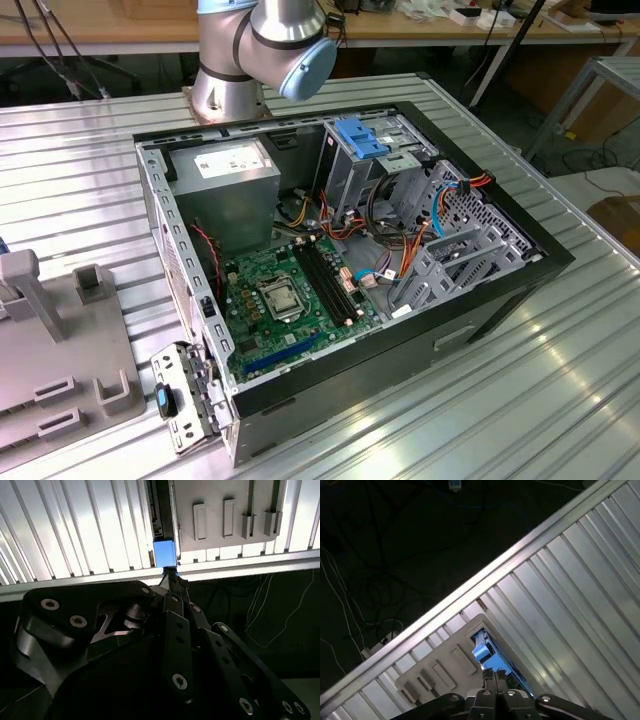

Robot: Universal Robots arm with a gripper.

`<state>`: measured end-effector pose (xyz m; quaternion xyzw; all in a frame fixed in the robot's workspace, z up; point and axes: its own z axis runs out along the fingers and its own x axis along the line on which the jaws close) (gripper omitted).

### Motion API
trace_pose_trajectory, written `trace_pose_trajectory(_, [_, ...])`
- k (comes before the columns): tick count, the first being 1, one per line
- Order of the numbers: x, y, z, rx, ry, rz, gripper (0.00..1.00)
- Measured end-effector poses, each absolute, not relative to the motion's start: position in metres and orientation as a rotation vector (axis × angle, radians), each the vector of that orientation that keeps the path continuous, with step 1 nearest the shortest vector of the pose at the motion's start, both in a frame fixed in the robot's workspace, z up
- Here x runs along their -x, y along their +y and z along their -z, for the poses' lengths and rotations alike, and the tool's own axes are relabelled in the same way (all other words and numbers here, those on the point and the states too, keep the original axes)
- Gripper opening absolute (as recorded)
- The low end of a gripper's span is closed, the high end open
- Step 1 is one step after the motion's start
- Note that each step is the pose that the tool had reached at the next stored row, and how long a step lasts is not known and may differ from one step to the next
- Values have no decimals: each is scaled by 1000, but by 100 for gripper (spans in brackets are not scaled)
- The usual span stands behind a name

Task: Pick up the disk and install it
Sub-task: 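Pick up the disk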

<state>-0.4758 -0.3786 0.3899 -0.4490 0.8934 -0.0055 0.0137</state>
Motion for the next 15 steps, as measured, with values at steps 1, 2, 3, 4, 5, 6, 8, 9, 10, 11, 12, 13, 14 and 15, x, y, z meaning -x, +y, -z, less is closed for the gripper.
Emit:
trace_pose_trajectory(1, [476, -379, -390, 1423, 2770, 17, 11])
trace_pose_trajectory(2, [476, -379, -390, 1447, 2757, 17, 11])
trace_pose_trajectory(3, [476, -379, -390, 1473, 2744, 16, 11])
trace_pose_trajectory(4, [476, -379, -390, 1508, 2725, 16, 11])
trace_pose_trajectory(5, [476, -379, -390, 1527, 2714, 15, 11])
trace_pose_trajectory(6, [476, -379, -389, 1557, 2696, 15, 11])
trace_pose_trajectory(8, [476, -379, -389, 1600, 2671, 14, 11])
trace_pose_trajectory(9, [476, -379, -389, 1618, 2660, 14, 11])
trace_pose_trajectory(10, [476, -379, -389, 1642, 2645, 13, 11])
trace_pose_trajectory(11, [476, -379, -389, 1658, 2635, 13, 11])
trace_pose_trajectory(12, [476, -379, -389, 1675, 2624, 13, 11])
trace_pose_trajectory(13, [476, -379, -389, 1692, 2613, 13, 11])
trace_pose_trajectory(14, [476, -379, -389, 1722, 2593, 12, 11])
trace_pose_trajectory(15, [476, -379, -389, 1749, 2575, 12, 11])
